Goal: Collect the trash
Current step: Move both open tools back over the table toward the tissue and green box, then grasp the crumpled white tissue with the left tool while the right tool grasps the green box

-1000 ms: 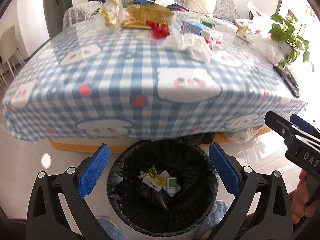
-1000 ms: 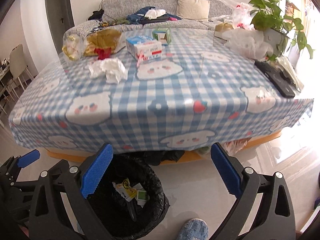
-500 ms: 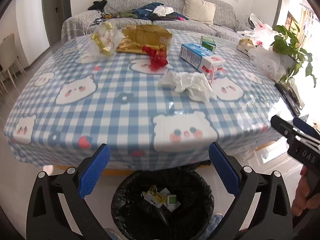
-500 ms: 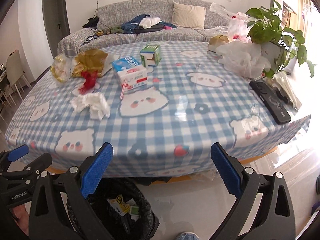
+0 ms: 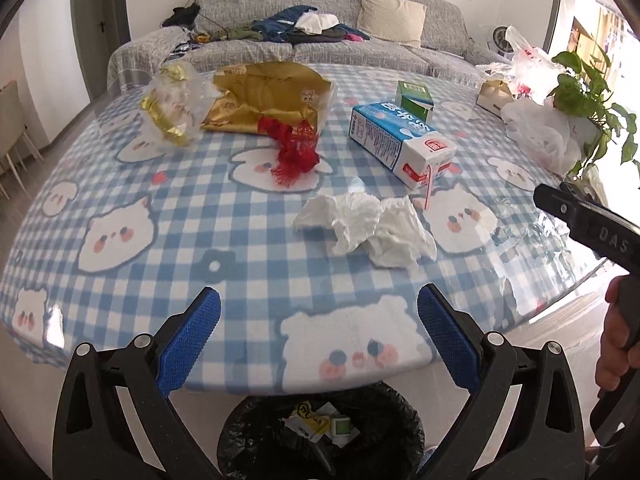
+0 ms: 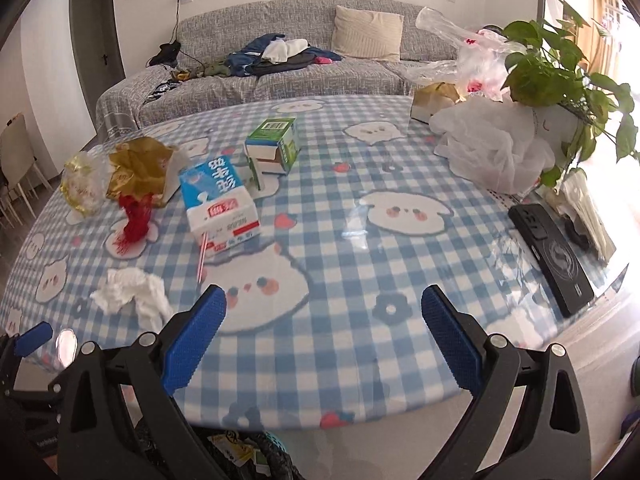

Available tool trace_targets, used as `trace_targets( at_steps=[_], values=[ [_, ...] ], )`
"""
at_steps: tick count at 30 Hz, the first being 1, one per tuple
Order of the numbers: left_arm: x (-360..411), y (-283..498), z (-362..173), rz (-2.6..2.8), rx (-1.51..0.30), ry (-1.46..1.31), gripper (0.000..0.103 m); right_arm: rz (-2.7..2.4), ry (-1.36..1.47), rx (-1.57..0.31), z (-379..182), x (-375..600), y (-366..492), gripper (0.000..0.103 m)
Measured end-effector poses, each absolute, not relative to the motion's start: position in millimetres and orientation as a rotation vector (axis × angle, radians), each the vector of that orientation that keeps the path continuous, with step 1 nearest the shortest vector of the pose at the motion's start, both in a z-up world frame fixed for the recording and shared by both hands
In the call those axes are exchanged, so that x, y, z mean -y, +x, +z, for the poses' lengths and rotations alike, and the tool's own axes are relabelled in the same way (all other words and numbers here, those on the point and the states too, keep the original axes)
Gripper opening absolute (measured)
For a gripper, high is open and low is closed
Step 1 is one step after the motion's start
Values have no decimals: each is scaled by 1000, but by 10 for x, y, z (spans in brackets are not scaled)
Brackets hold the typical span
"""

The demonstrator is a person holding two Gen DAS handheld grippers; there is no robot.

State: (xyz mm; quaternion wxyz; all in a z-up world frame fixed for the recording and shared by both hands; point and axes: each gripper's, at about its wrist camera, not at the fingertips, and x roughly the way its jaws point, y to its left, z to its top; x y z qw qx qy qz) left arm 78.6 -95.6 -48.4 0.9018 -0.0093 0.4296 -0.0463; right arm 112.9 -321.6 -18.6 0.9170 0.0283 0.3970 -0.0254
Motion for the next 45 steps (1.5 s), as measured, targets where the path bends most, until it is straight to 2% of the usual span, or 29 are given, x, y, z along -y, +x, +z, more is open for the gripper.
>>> trace_targets(
  at_steps=[15, 27, 33, 40, 45],
  values=[
    [1215, 1224, -466, -134, -910, -33, 97, -44, 98, -866, -278, 3212, 2068, 94],
    [1181, 1492, -626, -78, -981, -5, 95, -31, 130, -868, -144, 3098, 2713, 94],
    [1223, 1599, -672, -92, -1009, 13, 89, -25, 132, -897, -196, 3002, 3017, 94],
    [1324, 1698, -783, -104, -1049, 30, 68, -27, 127, -908, -261, 2903, 3313, 92],
    [1336, 1733, -768, -96, -1037, 35, 40, -18, 98, -934, -391, 2817, 3470, 86]
  ],
)
